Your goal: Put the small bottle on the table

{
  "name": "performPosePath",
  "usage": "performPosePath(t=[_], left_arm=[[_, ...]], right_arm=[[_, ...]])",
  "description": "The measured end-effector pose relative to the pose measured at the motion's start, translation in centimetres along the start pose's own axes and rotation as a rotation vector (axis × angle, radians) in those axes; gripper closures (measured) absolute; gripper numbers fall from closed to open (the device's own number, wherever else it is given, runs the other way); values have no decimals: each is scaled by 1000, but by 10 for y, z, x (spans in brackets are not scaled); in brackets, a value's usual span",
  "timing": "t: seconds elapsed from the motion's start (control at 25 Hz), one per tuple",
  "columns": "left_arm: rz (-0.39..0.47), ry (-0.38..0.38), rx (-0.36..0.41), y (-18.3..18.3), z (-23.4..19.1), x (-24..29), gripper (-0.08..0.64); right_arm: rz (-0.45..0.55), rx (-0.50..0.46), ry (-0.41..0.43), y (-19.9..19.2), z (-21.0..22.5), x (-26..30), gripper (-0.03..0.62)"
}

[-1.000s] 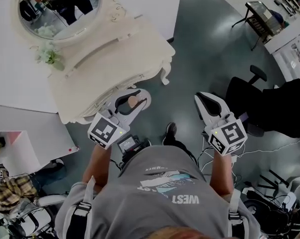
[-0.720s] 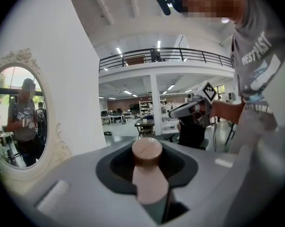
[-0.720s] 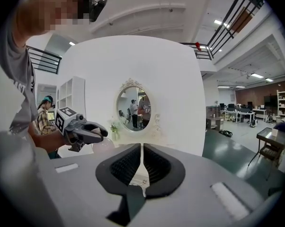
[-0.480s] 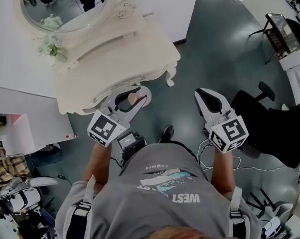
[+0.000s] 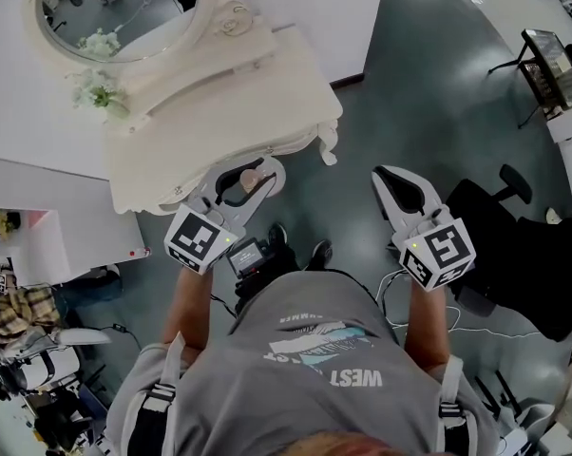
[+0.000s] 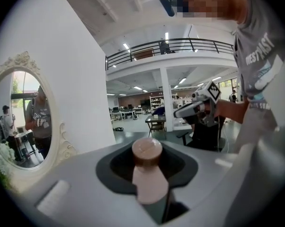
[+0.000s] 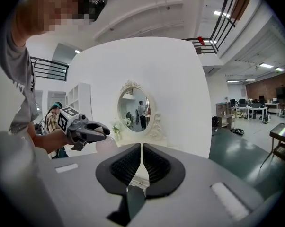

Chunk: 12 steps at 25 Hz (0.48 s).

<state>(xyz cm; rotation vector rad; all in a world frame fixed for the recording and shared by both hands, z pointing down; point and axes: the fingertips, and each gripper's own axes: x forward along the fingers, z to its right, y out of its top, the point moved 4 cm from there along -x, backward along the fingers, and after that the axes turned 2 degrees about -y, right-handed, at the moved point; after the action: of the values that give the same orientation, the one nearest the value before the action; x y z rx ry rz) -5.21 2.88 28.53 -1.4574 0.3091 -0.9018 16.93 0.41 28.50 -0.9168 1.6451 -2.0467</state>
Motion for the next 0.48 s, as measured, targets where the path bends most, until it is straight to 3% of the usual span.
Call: performPosePath(t=[0.48], left_arm=[[14, -127, 29, 15, -28, 82, 448]], right_arm=[[-17, 67, -155, -11, 49, -18, 572]])
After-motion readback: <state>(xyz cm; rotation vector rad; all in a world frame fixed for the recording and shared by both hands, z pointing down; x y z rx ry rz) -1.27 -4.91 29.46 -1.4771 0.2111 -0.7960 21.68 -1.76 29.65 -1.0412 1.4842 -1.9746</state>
